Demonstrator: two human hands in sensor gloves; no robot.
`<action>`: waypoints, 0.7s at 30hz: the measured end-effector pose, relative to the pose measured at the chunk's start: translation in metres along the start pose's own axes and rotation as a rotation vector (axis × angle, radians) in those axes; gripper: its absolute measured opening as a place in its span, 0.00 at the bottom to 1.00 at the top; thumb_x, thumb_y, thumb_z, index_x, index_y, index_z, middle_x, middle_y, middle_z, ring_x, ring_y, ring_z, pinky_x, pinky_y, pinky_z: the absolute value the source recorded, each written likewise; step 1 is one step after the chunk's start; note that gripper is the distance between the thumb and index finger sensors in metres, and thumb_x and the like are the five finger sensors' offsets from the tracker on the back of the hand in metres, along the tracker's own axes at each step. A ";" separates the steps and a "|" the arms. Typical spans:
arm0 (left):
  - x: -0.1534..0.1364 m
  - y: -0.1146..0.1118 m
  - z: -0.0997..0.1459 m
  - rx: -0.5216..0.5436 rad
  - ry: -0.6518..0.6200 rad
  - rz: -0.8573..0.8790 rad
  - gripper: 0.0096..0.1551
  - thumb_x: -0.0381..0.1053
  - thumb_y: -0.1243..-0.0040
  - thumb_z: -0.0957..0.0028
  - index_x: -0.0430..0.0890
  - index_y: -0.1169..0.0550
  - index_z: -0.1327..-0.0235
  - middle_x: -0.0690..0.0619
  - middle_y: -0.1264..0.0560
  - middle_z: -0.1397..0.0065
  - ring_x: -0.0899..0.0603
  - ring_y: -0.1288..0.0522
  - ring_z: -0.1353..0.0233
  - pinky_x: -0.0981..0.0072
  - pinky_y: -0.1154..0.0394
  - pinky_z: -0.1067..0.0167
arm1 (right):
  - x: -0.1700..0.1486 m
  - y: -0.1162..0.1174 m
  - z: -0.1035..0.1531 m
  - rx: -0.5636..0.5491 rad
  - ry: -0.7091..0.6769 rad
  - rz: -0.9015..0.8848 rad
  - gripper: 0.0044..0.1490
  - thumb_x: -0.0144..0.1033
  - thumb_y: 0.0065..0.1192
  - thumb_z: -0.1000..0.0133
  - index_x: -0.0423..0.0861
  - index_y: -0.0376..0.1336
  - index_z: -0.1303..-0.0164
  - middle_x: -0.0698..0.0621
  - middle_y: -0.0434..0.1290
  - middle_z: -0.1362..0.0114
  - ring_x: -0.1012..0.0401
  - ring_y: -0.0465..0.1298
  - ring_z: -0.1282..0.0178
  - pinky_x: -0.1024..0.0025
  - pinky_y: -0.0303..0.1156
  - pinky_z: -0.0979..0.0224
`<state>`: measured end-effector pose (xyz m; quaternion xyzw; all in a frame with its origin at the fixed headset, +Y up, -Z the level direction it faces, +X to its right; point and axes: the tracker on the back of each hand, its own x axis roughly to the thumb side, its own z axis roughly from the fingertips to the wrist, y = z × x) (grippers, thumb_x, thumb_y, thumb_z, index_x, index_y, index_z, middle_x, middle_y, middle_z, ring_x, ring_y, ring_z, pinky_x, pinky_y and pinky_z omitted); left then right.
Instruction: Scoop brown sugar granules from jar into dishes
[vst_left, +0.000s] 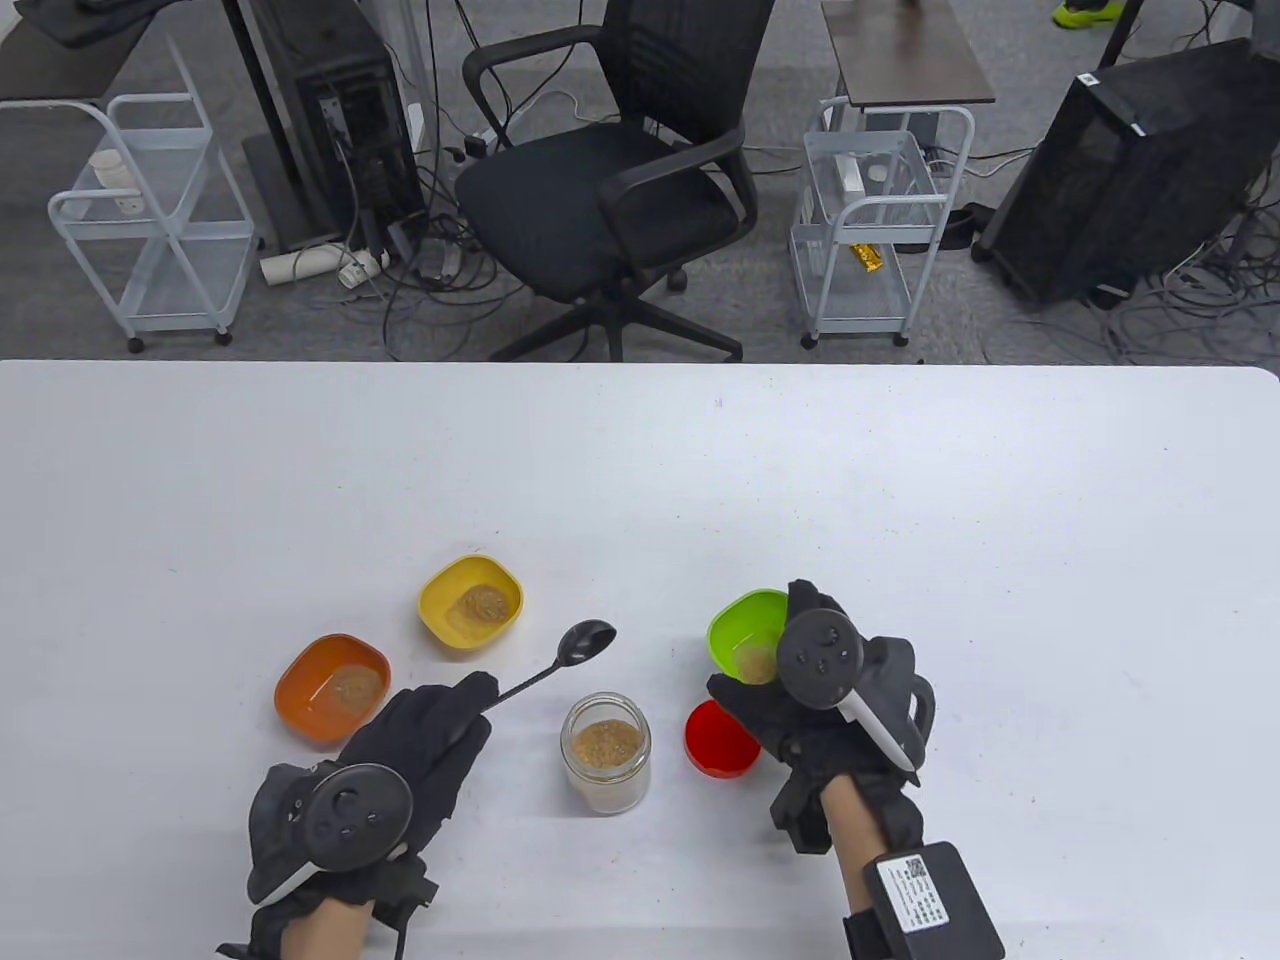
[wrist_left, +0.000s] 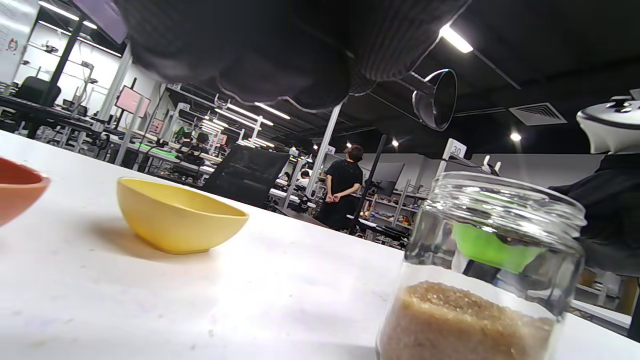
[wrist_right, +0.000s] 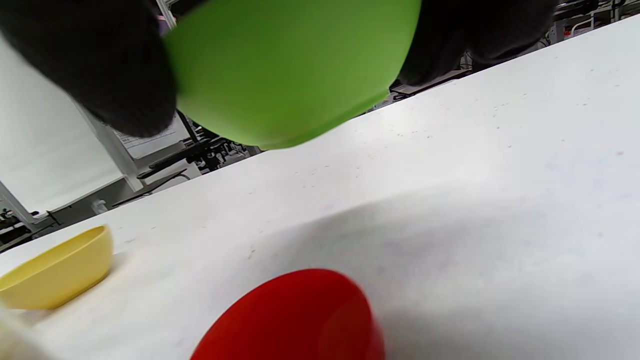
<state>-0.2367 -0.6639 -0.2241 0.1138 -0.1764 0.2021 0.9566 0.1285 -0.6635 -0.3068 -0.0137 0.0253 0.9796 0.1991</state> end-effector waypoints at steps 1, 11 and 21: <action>0.000 0.000 0.001 0.002 0.003 -0.001 0.25 0.53 0.39 0.35 0.49 0.24 0.26 0.53 0.19 0.36 0.46 0.16 0.48 0.54 0.16 0.46 | -0.001 0.000 -0.008 -0.001 0.008 0.006 0.75 0.67 0.71 0.49 0.28 0.39 0.15 0.27 0.50 0.12 0.32 0.64 0.24 0.30 0.60 0.22; -0.003 0.003 0.004 0.004 0.028 -0.005 0.25 0.53 0.39 0.35 0.49 0.24 0.26 0.53 0.19 0.36 0.46 0.16 0.48 0.55 0.16 0.47 | -0.016 0.019 -0.059 0.044 0.077 0.046 0.74 0.66 0.68 0.48 0.29 0.38 0.15 0.27 0.48 0.11 0.30 0.62 0.22 0.28 0.58 0.21; -0.003 0.003 0.003 0.000 0.036 -0.006 0.25 0.53 0.39 0.35 0.49 0.24 0.26 0.53 0.19 0.36 0.46 0.16 0.48 0.55 0.16 0.47 | -0.021 0.032 -0.086 0.083 0.110 0.084 0.73 0.66 0.67 0.47 0.29 0.37 0.15 0.27 0.47 0.11 0.29 0.61 0.22 0.27 0.56 0.21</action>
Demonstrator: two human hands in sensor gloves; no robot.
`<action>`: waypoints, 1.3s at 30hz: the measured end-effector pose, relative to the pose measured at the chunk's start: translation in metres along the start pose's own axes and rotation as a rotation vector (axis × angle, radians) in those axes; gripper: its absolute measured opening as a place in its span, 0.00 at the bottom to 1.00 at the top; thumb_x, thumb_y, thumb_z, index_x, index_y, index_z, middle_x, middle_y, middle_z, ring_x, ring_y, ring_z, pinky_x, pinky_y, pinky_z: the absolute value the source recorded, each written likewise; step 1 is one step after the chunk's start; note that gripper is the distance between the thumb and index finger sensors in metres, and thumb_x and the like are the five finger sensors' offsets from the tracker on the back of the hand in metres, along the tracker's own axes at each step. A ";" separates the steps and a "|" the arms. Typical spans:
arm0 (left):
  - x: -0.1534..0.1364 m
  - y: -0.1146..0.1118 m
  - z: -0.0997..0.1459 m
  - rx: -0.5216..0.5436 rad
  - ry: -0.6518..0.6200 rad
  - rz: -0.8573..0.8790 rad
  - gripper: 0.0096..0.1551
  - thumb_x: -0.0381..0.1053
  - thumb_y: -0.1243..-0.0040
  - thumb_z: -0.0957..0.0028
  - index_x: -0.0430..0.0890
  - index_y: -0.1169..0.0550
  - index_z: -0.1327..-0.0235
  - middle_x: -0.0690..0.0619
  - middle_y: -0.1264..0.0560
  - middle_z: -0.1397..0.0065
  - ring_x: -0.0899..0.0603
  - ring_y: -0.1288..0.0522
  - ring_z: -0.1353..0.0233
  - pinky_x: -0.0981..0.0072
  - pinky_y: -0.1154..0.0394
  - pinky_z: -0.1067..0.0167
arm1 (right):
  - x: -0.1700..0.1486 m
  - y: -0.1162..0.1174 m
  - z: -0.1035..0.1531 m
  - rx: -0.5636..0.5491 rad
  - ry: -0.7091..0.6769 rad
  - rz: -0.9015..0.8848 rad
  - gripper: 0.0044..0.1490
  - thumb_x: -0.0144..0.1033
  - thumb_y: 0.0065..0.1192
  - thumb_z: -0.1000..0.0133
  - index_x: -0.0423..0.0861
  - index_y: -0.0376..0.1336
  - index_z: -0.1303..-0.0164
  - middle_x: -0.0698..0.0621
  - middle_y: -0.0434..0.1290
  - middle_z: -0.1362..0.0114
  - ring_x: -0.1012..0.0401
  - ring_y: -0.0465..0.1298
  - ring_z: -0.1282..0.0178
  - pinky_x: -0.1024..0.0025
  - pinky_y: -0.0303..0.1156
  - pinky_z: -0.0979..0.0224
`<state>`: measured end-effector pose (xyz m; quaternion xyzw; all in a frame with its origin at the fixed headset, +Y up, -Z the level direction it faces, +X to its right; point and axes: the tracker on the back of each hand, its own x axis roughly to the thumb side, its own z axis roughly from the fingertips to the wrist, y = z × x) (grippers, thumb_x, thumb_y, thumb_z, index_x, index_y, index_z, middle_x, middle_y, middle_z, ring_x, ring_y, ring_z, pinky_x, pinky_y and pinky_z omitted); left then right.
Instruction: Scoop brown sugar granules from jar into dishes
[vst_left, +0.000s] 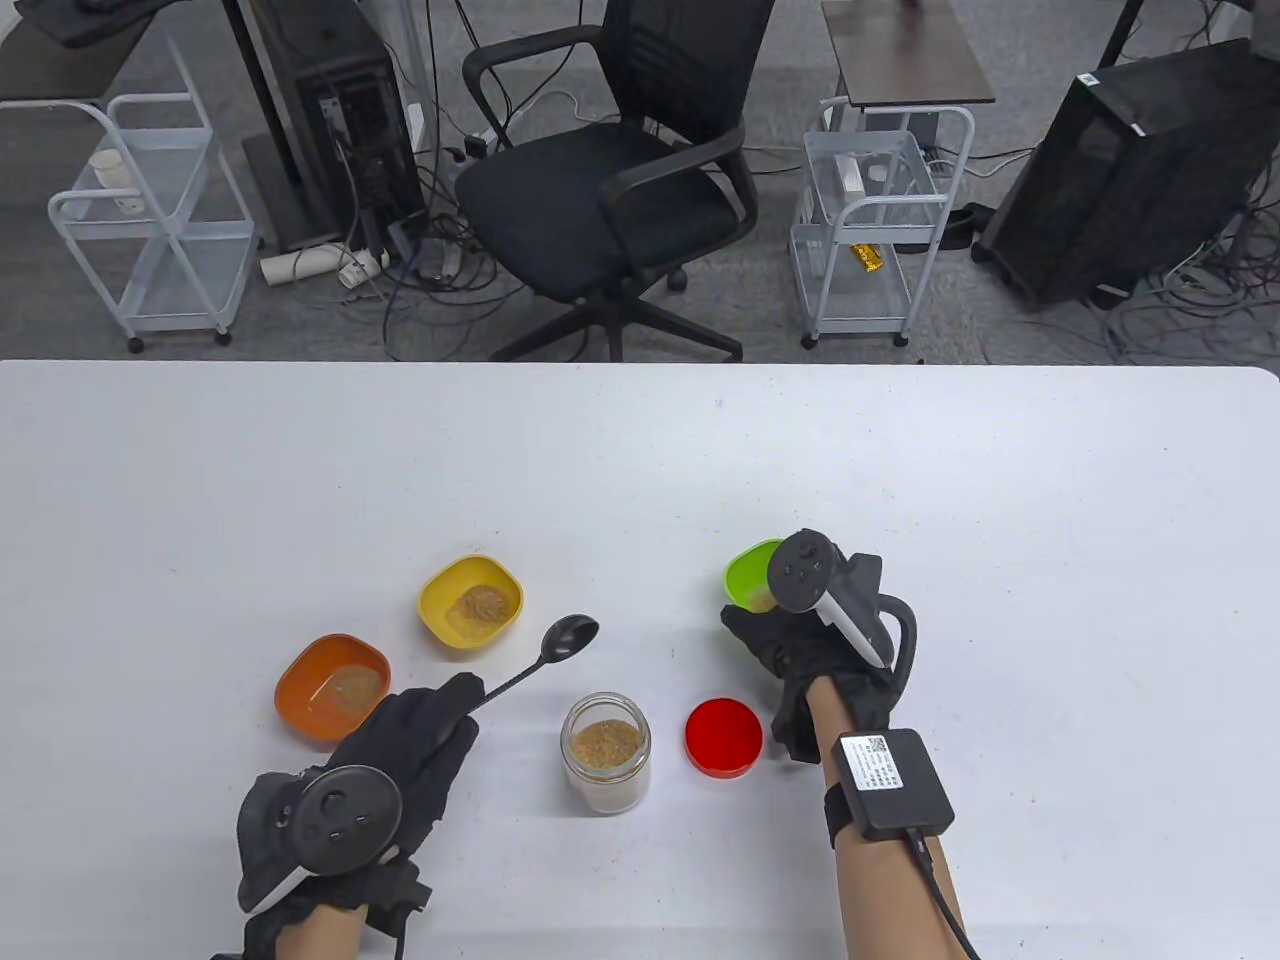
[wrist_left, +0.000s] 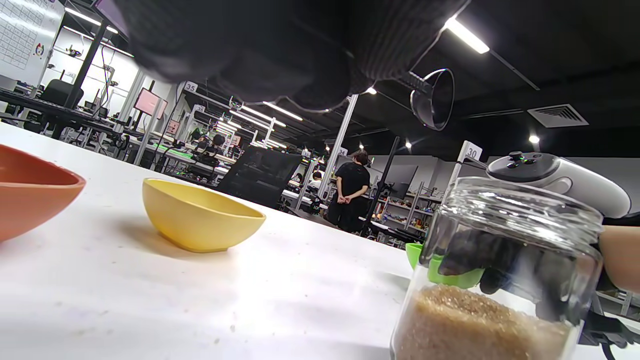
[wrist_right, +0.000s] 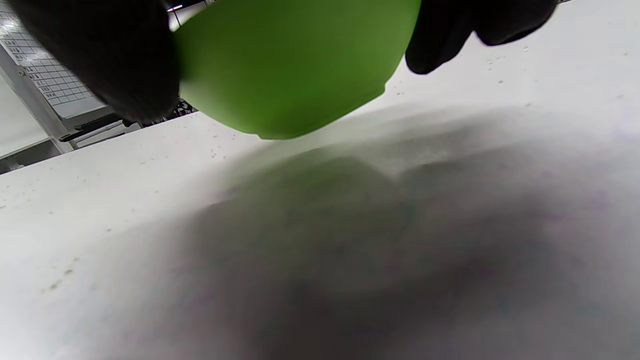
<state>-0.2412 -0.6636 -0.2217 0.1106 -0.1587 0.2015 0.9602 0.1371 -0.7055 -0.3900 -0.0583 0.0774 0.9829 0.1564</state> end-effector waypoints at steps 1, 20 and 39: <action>0.000 0.000 0.000 -0.003 0.002 -0.002 0.25 0.53 0.39 0.35 0.49 0.24 0.26 0.53 0.19 0.36 0.46 0.16 0.48 0.55 0.16 0.47 | 0.000 0.001 -0.002 0.008 0.005 0.003 0.73 0.66 0.67 0.47 0.29 0.37 0.15 0.28 0.47 0.11 0.29 0.61 0.21 0.27 0.56 0.21; -0.008 -0.002 -0.002 -0.044 0.056 0.013 0.25 0.53 0.39 0.34 0.49 0.24 0.26 0.51 0.19 0.36 0.46 0.15 0.48 0.54 0.16 0.47 | 0.012 -0.014 0.030 0.000 -0.047 0.027 0.73 0.68 0.59 0.46 0.32 0.32 0.16 0.26 0.37 0.11 0.24 0.45 0.18 0.24 0.48 0.21; -0.013 -0.005 -0.007 -0.079 0.099 0.001 0.25 0.53 0.40 0.34 0.47 0.24 0.26 0.50 0.18 0.37 0.46 0.15 0.50 0.55 0.15 0.49 | 0.044 -0.033 0.143 -0.129 -0.259 0.035 0.62 0.63 0.53 0.42 0.36 0.34 0.15 0.31 0.39 0.10 0.28 0.44 0.16 0.25 0.48 0.21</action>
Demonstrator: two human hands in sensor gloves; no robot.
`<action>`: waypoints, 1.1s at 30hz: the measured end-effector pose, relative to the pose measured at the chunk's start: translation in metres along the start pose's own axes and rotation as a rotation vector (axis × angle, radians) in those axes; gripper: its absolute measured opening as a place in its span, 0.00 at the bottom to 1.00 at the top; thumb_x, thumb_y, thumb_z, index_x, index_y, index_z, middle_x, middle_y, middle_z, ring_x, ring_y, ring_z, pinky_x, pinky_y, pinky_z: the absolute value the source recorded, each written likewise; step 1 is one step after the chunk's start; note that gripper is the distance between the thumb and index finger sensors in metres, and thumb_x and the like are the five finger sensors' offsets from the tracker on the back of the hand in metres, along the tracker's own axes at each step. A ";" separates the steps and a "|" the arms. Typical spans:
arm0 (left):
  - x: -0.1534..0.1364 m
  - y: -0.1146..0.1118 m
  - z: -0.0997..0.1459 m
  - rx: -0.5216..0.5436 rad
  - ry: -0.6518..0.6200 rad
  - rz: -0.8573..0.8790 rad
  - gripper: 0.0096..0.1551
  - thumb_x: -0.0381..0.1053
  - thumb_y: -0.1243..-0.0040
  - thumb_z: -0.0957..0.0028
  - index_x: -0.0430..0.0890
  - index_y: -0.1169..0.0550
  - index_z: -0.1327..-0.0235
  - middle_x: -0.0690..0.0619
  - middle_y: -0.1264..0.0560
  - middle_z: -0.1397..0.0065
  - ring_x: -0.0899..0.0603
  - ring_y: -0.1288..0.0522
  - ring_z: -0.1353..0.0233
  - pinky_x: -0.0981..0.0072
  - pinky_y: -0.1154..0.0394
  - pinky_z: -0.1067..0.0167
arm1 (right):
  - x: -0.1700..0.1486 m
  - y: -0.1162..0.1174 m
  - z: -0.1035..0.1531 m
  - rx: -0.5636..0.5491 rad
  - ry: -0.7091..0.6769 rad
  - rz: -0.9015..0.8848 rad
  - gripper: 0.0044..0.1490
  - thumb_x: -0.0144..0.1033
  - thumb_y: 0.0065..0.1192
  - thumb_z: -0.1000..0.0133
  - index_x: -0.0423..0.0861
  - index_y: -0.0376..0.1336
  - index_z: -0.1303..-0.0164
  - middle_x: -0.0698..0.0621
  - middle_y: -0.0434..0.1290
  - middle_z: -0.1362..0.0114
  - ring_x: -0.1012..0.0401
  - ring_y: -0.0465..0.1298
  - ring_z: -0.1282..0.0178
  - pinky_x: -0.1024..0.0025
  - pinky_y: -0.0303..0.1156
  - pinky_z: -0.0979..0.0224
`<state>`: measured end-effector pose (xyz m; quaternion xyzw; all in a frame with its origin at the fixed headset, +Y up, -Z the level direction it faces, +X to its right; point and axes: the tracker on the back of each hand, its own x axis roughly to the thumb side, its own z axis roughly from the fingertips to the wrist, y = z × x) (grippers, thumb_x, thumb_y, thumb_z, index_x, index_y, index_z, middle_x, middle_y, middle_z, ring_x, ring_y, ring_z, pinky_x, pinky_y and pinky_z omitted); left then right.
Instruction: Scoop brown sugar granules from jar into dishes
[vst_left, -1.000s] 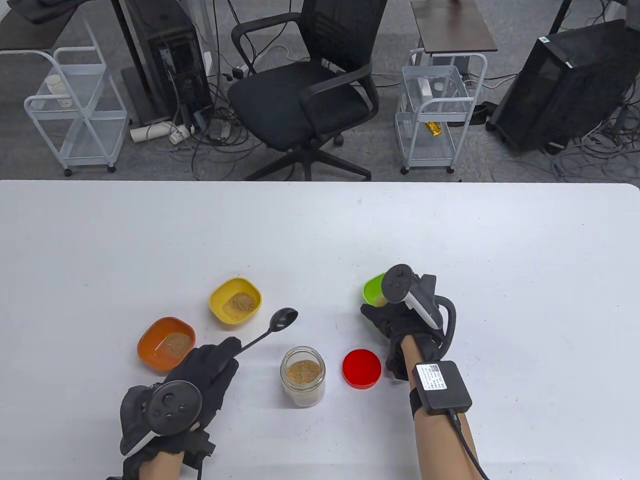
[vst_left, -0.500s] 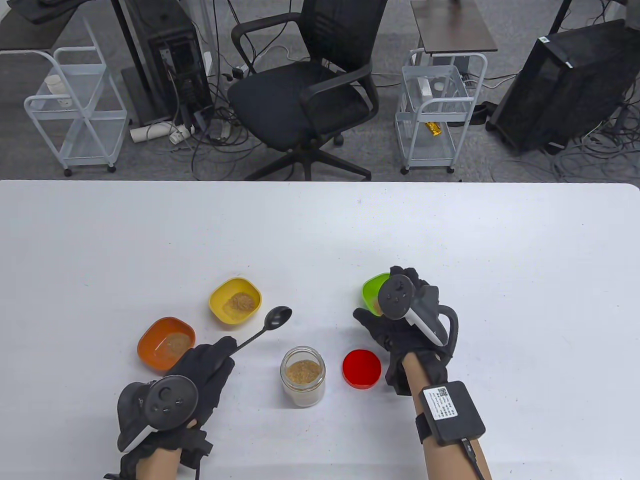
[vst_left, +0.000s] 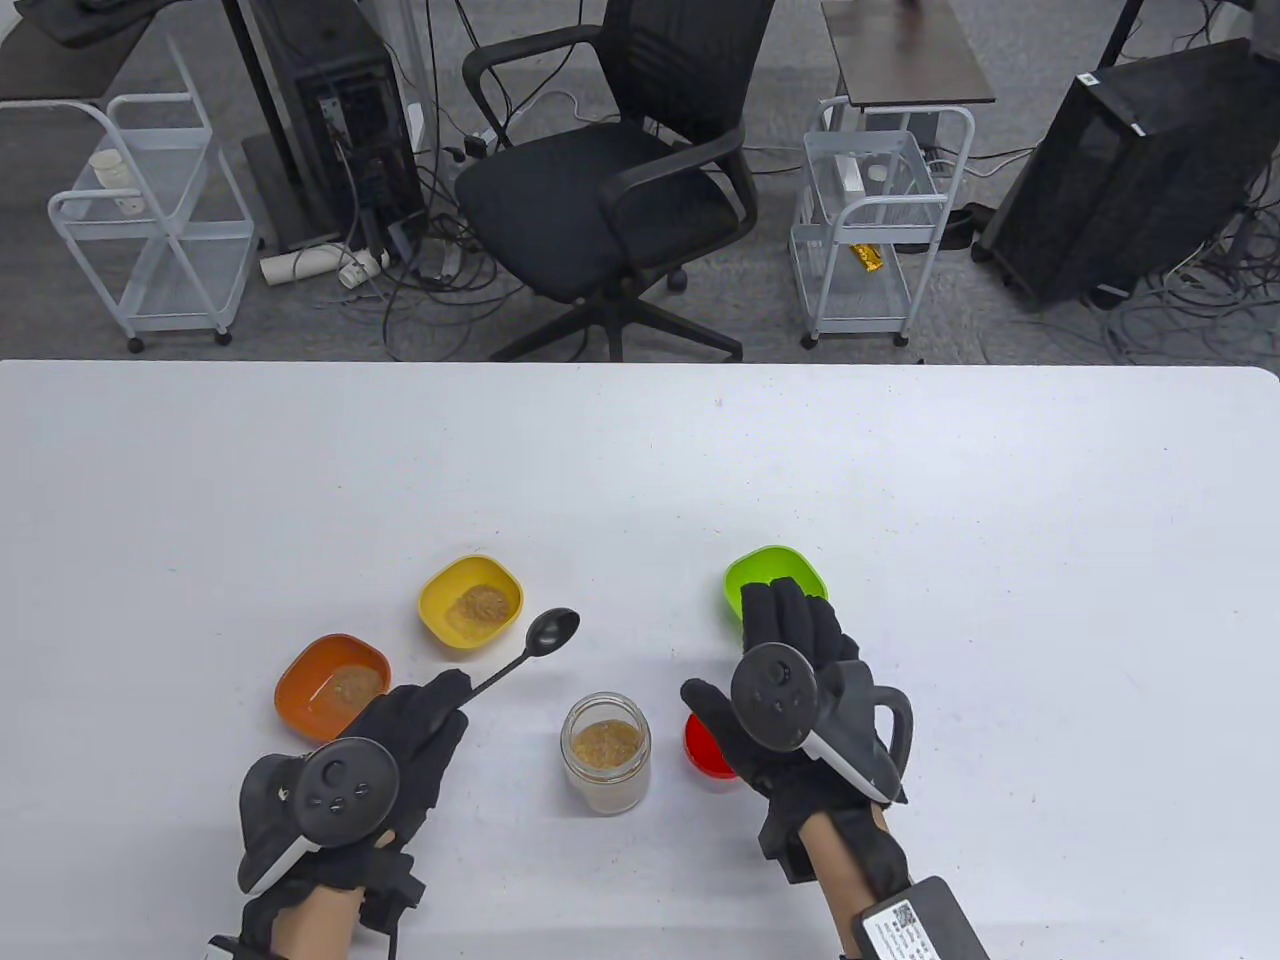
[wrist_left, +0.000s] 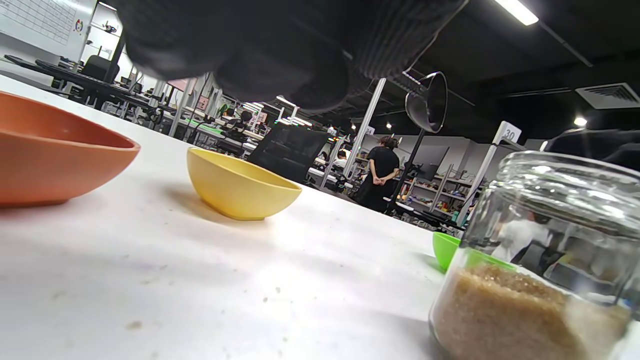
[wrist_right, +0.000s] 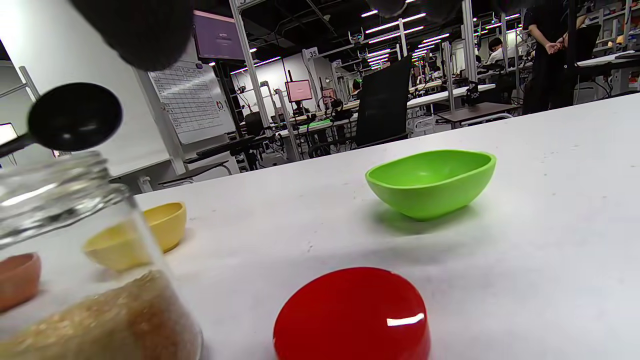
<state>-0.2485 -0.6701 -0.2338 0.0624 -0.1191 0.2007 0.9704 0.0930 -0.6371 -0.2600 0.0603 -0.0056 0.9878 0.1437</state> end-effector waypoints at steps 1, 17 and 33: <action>-0.001 0.000 -0.001 -0.004 0.005 0.000 0.25 0.53 0.40 0.34 0.47 0.24 0.26 0.50 0.18 0.37 0.46 0.15 0.50 0.55 0.15 0.49 | 0.001 0.002 0.006 -0.003 0.001 -0.004 0.62 0.63 0.54 0.42 0.35 0.34 0.15 0.31 0.39 0.10 0.27 0.44 0.16 0.25 0.48 0.21; -0.001 -0.006 -0.005 -0.058 0.032 0.034 0.25 0.53 0.40 0.34 0.45 0.23 0.26 0.51 0.16 0.40 0.45 0.14 0.51 0.53 0.15 0.49 | -0.013 0.026 0.033 -0.095 0.052 -0.039 0.61 0.62 0.55 0.43 0.36 0.39 0.15 0.32 0.45 0.10 0.29 0.48 0.16 0.27 0.50 0.21; -0.001 -0.051 -0.020 -0.372 0.142 -0.168 0.26 0.53 0.42 0.33 0.45 0.25 0.24 0.49 0.18 0.36 0.44 0.15 0.48 0.52 0.16 0.47 | -0.015 0.034 0.032 -0.044 0.057 -0.037 0.60 0.62 0.56 0.43 0.36 0.40 0.15 0.32 0.47 0.10 0.30 0.50 0.16 0.28 0.52 0.21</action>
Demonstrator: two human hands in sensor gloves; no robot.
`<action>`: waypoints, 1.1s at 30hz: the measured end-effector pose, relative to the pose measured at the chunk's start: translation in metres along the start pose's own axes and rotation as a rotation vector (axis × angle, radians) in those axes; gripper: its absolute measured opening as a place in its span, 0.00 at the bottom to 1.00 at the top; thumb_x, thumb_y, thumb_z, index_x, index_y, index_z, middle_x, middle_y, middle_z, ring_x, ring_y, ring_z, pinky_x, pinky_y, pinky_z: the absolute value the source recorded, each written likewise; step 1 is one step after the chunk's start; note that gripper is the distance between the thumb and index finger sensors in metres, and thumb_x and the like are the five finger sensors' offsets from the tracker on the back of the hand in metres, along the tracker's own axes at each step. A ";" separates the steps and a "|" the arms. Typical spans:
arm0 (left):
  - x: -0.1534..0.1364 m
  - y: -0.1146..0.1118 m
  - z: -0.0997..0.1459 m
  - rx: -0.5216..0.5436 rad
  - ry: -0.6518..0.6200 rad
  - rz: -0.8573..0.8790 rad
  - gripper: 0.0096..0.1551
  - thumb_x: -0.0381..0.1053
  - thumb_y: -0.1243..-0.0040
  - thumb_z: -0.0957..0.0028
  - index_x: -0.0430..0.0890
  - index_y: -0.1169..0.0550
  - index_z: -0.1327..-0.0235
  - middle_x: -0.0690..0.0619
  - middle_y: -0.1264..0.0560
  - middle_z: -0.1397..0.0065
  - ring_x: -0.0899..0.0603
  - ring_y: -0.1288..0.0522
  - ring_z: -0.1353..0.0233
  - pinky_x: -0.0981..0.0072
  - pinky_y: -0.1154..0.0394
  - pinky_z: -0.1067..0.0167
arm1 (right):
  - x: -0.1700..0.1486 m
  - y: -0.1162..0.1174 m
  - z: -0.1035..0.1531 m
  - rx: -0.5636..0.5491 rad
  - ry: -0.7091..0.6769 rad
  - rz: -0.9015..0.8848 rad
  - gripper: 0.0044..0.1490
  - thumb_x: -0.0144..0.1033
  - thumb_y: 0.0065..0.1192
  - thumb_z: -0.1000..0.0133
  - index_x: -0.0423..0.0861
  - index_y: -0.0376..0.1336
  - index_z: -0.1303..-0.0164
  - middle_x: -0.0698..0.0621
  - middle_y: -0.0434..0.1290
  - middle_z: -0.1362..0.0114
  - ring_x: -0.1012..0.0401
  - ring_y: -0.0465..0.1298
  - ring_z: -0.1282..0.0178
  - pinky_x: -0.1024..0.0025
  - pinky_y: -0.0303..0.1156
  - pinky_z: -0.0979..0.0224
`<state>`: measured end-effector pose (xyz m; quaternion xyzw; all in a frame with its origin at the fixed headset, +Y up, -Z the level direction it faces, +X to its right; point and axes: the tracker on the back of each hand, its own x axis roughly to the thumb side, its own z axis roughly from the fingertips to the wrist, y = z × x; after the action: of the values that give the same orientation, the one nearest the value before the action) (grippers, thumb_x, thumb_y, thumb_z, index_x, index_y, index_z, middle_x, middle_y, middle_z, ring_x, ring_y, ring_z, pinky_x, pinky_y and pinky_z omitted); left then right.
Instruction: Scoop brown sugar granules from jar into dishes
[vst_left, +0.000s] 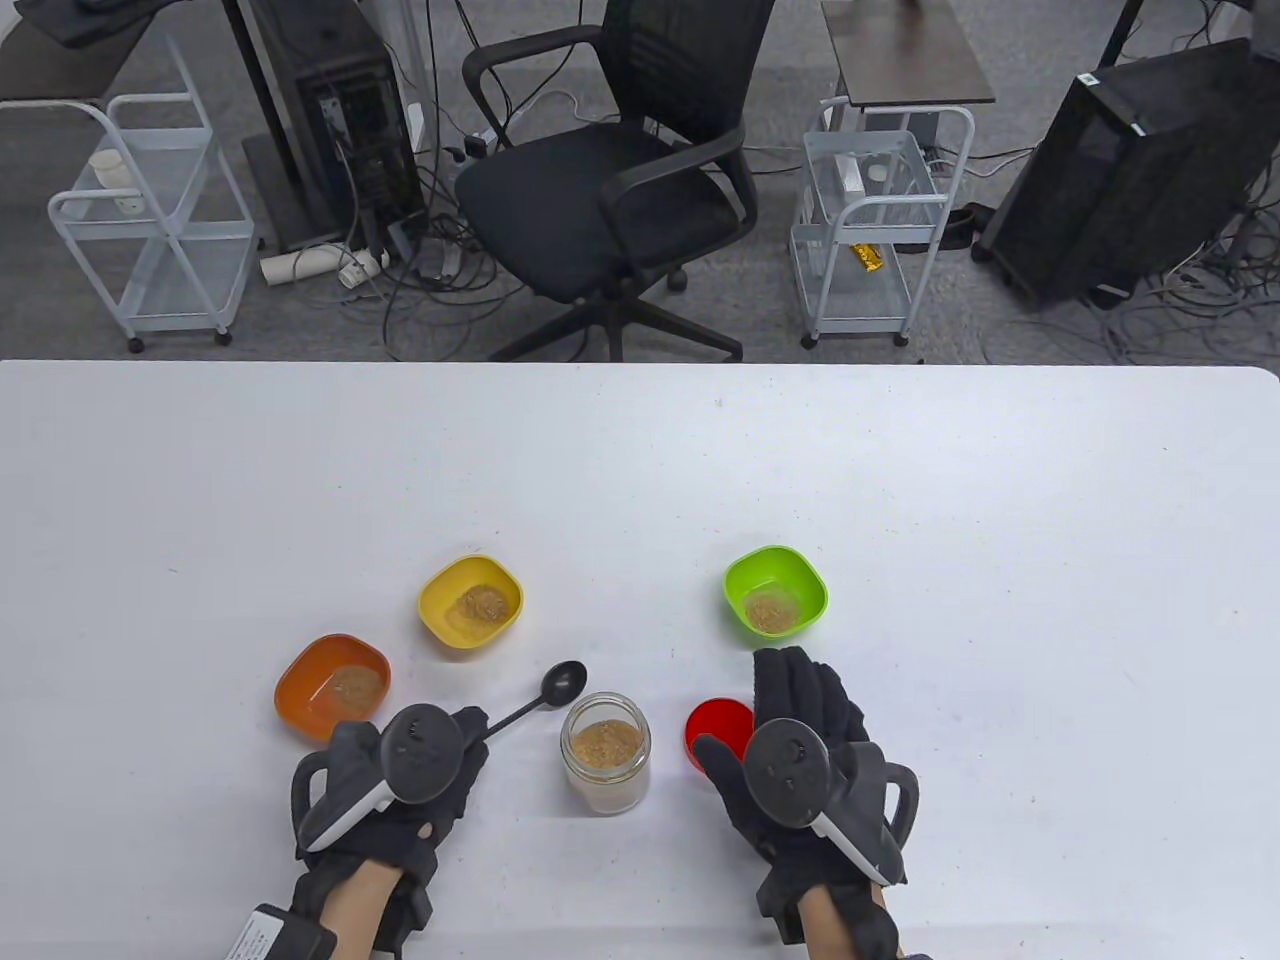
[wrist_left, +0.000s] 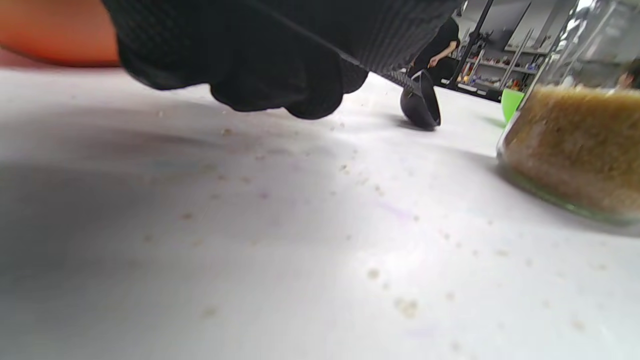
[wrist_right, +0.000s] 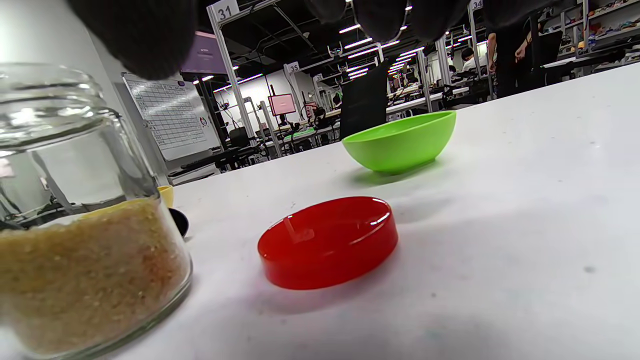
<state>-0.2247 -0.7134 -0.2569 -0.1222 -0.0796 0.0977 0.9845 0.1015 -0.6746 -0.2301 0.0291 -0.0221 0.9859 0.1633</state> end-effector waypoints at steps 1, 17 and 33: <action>0.001 -0.001 -0.001 -0.006 0.003 -0.017 0.27 0.53 0.42 0.33 0.45 0.25 0.24 0.49 0.18 0.35 0.44 0.15 0.47 0.52 0.16 0.46 | 0.000 0.000 0.000 0.003 -0.001 -0.003 0.60 0.62 0.56 0.43 0.35 0.40 0.15 0.32 0.47 0.10 0.29 0.50 0.16 0.28 0.52 0.21; 0.009 -0.009 -0.001 -0.082 0.018 -0.192 0.39 0.57 0.43 0.33 0.42 0.39 0.14 0.43 0.32 0.19 0.35 0.25 0.25 0.39 0.26 0.29 | 0.001 0.002 0.000 0.017 -0.007 0.010 0.60 0.62 0.56 0.43 0.35 0.40 0.15 0.32 0.47 0.11 0.29 0.50 0.16 0.28 0.52 0.21; 0.030 -0.008 0.003 -0.176 -0.361 0.270 0.71 0.70 0.35 0.43 0.30 0.59 0.14 0.28 0.56 0.11 0.22 0.49 0.13 0.32 0.39 0.22 | -0.002 0.002 -0.001 0.019 0.000 -0.013 0.60 0.61 0.56 0.43 0.35 0.40 0.15 0.32 0.47 0.11 0.29 0.50 0.17 0.28 0.52 0.21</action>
<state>-0.1943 -0.7137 -0.2482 -0.1975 -0.2457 0.2415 0.9178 0.1023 -0.6768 -0.2318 0.0308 -0.0125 0.9850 0.1694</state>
